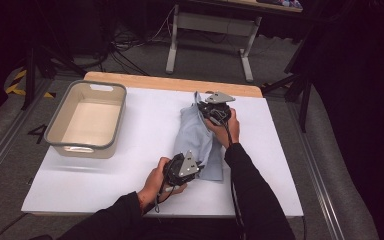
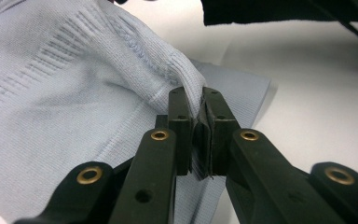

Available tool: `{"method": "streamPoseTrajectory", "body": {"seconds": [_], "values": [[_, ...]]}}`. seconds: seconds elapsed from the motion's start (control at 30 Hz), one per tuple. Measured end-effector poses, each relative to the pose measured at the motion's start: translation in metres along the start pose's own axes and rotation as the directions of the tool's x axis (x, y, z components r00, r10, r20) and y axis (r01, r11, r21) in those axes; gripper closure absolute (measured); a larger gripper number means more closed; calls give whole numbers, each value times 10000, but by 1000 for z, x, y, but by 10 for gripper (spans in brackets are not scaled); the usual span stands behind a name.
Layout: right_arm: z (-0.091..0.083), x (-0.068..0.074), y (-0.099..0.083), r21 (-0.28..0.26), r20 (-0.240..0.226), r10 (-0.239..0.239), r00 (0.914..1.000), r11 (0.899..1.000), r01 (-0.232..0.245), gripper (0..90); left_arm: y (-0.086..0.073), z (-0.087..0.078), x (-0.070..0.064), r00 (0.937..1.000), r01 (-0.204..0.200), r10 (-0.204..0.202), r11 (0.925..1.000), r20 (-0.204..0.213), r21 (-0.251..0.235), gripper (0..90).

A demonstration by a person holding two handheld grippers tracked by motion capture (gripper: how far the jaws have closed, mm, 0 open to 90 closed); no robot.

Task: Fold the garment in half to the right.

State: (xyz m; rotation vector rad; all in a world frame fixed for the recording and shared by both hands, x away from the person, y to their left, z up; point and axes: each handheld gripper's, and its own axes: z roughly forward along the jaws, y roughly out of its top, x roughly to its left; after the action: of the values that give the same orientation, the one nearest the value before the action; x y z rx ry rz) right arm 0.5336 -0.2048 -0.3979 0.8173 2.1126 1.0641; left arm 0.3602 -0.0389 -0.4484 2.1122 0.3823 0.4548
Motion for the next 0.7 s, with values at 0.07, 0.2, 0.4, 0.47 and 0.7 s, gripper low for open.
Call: {"method": "streamPoseTrajectory", "body": {"seconds": [0.07, 0.2, 0.4, 0.47, 0.7], "values": [[0, 0, -1, 7, 0, 3, 10000, 10000, -3, 852, 1, 3, -1, 10000, -8, 8, 10000, 1, 58, 840], [1, -1, -2, 46, 25, 49, 10000, 10000, -49, 852, 3, 6, -2, 10000, -72, 73, 9999, -59, 108, 840], [2, -2, -3, 146, 35, -39, 10000, 9999, 38, 852, 4, 13, -5, 9999, -99, 101, 9994, -48, 325, 840], [2, -2, -3, 147, 31, -35, 10000, 9999, 35, 852, 4, 15, -5, 10000, -48, 48, 9995, -8, 303, 839], [2, -5, -4, 261, -88, -165, 9998, 9995, 168, 852, 8, 23, -8, 9999, -128, 127, 9979, 15, 637, 835]]}}
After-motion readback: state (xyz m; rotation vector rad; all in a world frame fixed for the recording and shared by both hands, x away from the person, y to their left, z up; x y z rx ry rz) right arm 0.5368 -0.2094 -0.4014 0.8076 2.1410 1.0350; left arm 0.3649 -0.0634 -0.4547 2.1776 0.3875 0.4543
